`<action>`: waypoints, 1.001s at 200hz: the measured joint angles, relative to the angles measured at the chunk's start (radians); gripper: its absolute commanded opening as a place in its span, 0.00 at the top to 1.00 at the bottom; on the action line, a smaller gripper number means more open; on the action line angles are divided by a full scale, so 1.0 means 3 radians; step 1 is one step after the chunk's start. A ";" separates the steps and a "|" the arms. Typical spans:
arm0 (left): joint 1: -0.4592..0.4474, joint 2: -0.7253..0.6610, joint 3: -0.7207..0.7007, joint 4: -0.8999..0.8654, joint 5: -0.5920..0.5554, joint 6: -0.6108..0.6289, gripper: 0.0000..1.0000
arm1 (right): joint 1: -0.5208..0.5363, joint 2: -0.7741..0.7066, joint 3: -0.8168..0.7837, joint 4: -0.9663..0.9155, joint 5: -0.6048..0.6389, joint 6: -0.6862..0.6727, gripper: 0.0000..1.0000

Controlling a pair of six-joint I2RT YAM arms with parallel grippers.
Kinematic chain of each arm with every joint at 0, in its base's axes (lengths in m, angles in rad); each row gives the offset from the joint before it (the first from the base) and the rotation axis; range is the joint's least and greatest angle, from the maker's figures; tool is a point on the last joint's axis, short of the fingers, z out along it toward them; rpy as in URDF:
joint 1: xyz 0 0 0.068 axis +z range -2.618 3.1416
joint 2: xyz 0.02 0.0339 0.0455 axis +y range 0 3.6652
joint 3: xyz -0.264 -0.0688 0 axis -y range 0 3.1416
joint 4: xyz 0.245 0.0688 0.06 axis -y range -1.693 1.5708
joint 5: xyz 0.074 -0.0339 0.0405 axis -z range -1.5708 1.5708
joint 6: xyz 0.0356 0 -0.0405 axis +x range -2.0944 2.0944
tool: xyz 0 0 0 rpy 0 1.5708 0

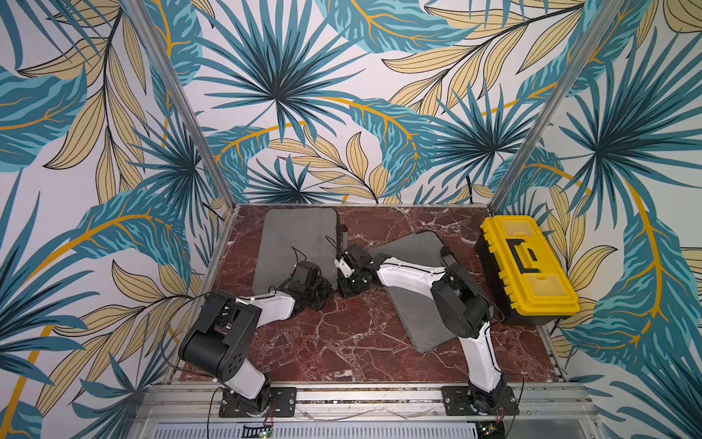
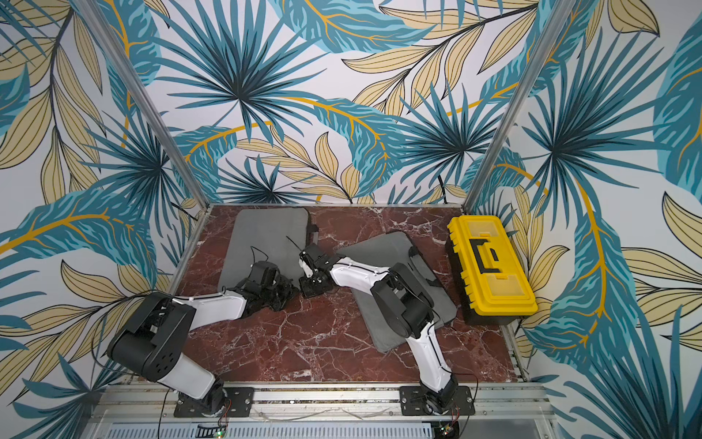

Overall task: Open the zippered laptop bag and take out the laptop
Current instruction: Unzip the zipper on the zippered laptop bag.

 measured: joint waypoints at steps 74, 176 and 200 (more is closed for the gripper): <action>0.0048 -0.0102 -0.0120 0.0014 0.0086 -0.0003 1.00 | 0.0043 0.0000 0.0010 -0.0081 -0.0041 -0.0038 1.00; 0.0092 -0.0277 -0.0289 0.0090 0.0146 -0.0006 1.00 | 0.0072 0.0000 0.0042 -0.0161 0.0057 -0.0011 1.00; 0.0102 -0.0315 -0.0317 0.0116 0.0159 0.0013 1.00 | 0.0071 0.0000 0.0066 -0.0187 0.0079 0.0004 1.00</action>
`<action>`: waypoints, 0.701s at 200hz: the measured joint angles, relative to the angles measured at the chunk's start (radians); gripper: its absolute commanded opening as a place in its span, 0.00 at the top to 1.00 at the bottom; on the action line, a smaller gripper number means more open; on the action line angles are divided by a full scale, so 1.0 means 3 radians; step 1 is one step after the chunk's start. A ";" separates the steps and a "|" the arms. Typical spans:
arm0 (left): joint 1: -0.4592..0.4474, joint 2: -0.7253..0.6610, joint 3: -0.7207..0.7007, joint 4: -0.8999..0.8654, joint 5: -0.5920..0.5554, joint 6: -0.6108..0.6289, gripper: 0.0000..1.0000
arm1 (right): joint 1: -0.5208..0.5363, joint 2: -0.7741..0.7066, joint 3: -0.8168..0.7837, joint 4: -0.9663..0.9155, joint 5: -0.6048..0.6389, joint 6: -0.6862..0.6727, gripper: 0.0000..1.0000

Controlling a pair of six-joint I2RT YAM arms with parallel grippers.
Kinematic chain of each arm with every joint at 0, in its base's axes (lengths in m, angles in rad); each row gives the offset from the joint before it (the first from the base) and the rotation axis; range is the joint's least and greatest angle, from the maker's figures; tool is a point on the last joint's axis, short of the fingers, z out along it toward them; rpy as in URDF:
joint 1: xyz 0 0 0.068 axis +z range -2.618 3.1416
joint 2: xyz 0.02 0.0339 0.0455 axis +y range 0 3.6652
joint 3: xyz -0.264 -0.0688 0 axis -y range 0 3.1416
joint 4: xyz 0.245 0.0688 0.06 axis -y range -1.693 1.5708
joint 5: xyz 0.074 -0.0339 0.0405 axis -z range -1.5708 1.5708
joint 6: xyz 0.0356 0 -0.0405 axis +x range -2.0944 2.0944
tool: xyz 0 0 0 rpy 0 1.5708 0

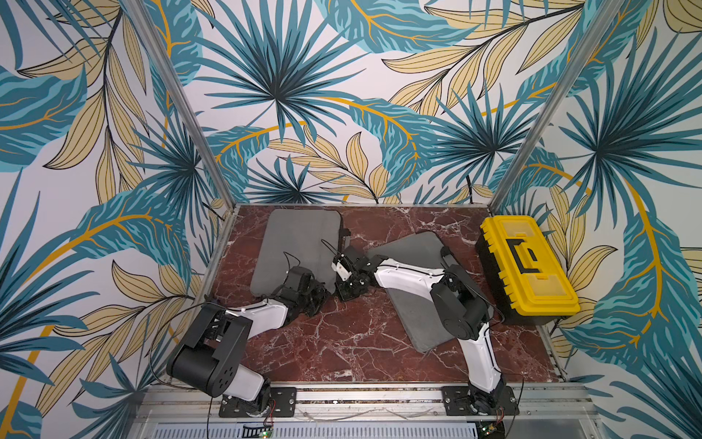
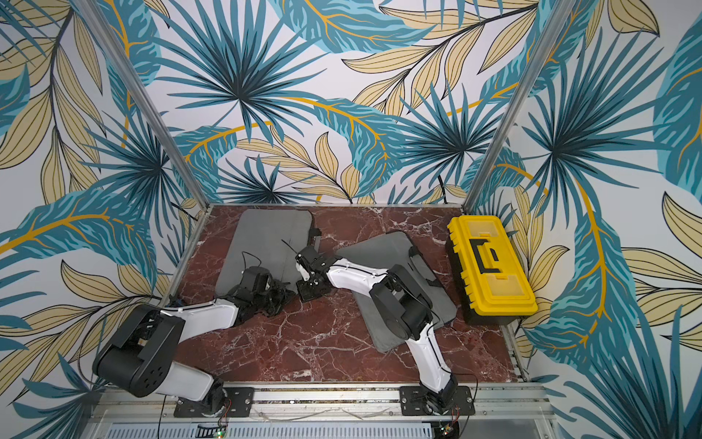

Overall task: Open the zippered laptop bag and take out the laptop
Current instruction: Unzip the zipper on the zippered laptop bag.

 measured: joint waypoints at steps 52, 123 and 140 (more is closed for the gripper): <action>0.0018 -0.0031 -0.0038 0.0060 0.0046 0.0074 1.00 | -0.0019 0.0000 0.0056 -0.0058 0.0036 0.0037 1.00; 0.0065 -0.0156 -0.0131 0.0136 0.0125 0.0210 1.00 | -0.0050 0.0000 0.0104 -0.0083 0.0058 0.0075 1.00; 0.0079 -0.0202 -0.0165 0.0148 0.0139 0.0242 1.00 | -0.0052 0.0000 0.0120 -0.0086 0.0058 0.0075 1.00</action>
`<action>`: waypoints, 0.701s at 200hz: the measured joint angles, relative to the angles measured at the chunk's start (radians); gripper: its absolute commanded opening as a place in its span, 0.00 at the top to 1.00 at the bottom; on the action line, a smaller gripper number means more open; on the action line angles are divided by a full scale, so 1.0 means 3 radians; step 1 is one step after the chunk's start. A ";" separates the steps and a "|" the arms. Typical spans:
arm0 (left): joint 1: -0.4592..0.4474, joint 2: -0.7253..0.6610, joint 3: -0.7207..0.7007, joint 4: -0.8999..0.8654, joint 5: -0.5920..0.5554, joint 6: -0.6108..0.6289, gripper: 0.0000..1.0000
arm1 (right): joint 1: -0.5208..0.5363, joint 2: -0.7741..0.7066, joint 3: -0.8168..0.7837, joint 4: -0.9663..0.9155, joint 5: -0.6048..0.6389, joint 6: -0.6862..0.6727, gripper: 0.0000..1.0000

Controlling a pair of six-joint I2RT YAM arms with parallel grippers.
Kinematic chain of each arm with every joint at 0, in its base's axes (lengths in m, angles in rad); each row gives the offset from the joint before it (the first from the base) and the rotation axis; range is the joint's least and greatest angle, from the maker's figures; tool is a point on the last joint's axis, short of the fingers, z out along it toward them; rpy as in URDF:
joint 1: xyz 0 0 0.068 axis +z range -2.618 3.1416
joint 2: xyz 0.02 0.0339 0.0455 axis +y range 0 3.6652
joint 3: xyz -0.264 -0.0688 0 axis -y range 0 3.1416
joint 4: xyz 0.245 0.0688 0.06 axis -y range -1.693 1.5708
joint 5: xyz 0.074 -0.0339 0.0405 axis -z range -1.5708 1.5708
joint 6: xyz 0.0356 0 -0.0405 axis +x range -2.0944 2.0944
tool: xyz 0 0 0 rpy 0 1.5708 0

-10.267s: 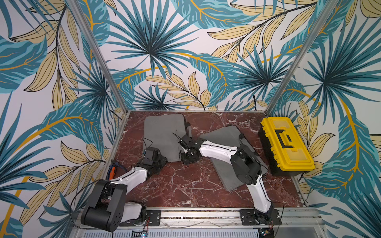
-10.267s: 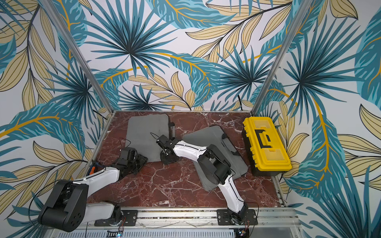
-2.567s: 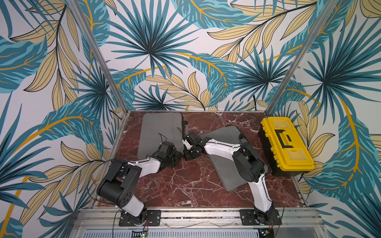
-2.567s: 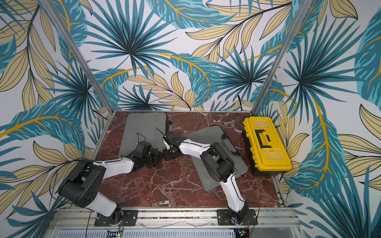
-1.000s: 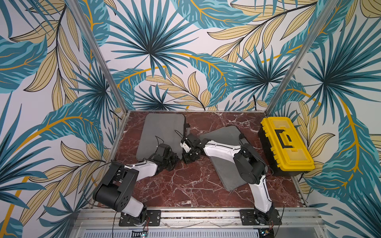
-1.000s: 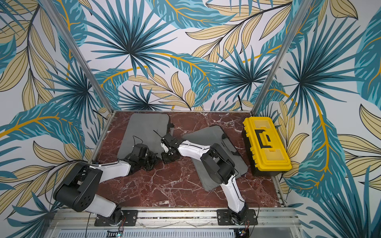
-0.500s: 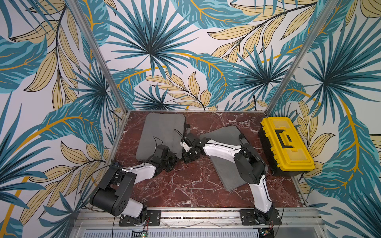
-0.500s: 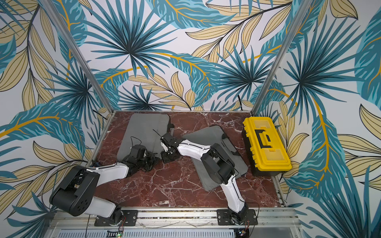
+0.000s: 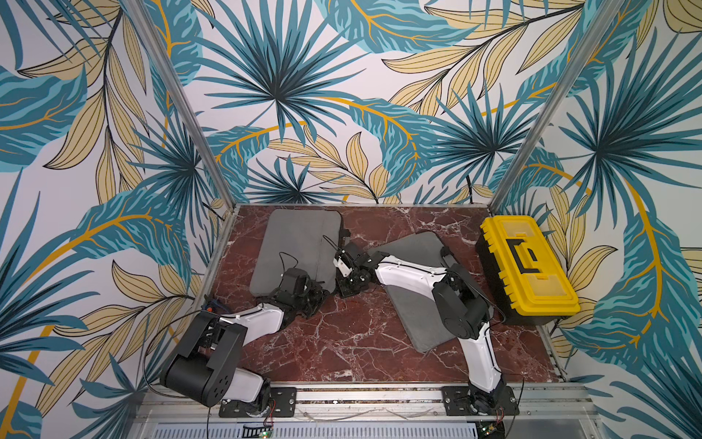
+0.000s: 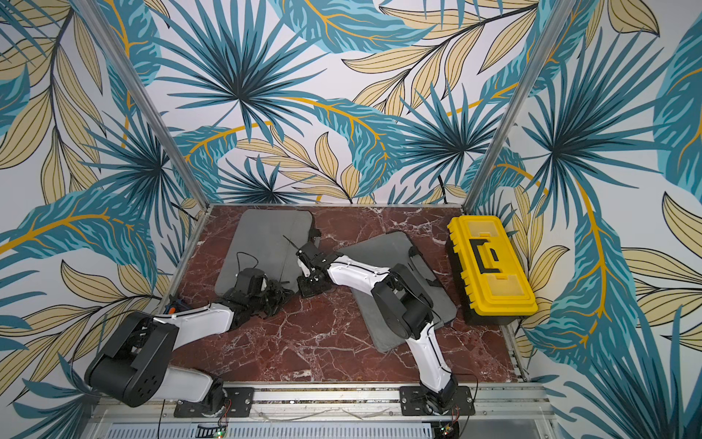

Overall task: Open the zippered laptop bag and take out the laptop
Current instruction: Unzip the zipper on the zippered laptop bag.

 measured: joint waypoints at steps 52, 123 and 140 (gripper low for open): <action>0.0057 -0.0136 -0.0057 -0.0027 0.0072 0.0094 1.00 | -0.0020 0.0000 0.0109 -0.0071 0.0001 -0.0001 1.00; 0.0100 -0.0144 -0.0057 -0.0042 0.0174 0.0228 1.00 | -0.0065 0.0001 0.0154 -0.0127 -0.0015 -0.0001 1.00; 0.0103 -0.0144 -0.0057 -0.0041 0.0192 0.0242 1.00 | -0.0080 0.0001 0.0155 -0.0134 -0.0032 -0.0001 1.00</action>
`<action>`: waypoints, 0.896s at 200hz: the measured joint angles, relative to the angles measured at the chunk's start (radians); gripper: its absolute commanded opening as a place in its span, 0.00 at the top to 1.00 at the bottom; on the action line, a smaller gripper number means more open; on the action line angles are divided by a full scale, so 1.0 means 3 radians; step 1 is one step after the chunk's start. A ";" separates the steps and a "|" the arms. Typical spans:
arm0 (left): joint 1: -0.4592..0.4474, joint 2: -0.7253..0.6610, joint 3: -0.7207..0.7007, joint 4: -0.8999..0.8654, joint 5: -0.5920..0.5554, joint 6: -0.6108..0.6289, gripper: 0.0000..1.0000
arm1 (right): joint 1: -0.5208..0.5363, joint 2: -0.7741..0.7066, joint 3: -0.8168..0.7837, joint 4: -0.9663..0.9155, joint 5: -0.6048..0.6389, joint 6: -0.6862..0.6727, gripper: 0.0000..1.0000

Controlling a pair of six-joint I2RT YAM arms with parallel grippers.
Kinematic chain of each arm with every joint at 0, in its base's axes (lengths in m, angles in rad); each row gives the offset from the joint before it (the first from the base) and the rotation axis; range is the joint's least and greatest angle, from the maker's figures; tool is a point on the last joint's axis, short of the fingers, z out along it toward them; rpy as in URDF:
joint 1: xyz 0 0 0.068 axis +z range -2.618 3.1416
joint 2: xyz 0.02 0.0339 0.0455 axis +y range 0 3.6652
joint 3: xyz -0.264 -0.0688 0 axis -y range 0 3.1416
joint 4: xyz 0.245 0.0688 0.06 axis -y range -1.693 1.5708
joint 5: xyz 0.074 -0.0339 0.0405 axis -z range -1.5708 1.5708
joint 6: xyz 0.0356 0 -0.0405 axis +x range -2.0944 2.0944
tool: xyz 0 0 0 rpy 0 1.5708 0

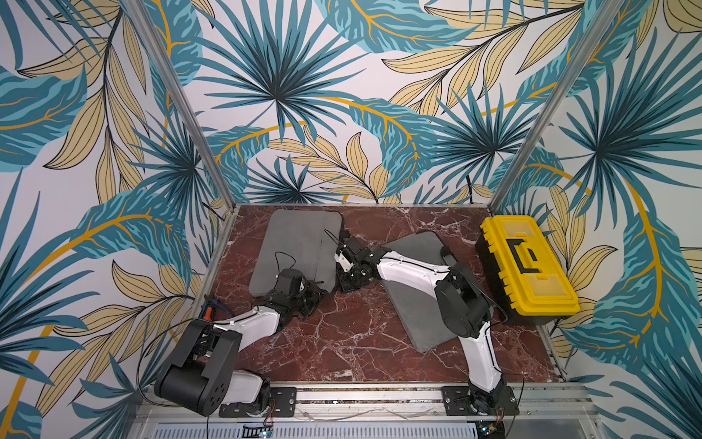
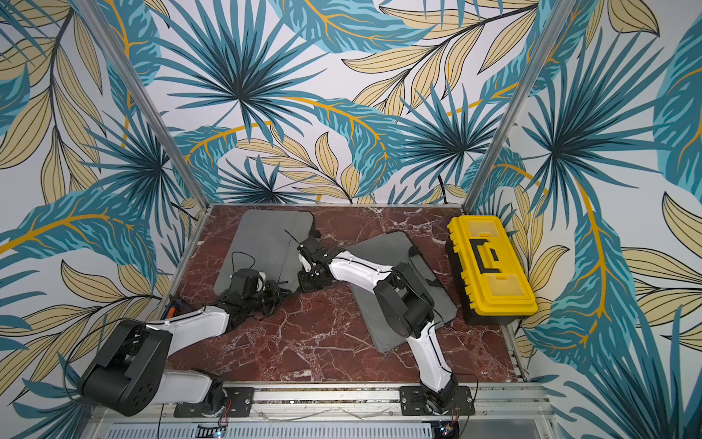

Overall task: Open the zippered laptop bag and take out the laptop
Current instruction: Unzip the zipper on the zippered laptop bag.

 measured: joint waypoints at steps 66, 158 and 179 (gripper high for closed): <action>0.0018 -0.0032 0.0005 -0.0126 0.0011 0.0111 1.00 | -0.0037 0.0088 0.0062 -0.0004 -0.0027 -0.0001 1.00; 0.0024 -0.0075 0.0025 -0.0237 0.0031 0.0198 1.00 | -0.0042 0.0127 0.0170 -0.0080 0.0201 -0.0160 1.00; 0.0024 -0.0103 0.0025 -0.0262 0.0027 0.0207 1.00 | -0.0042 0.0163 0.0231 -0.0102 0.0276 -0.0206 1.00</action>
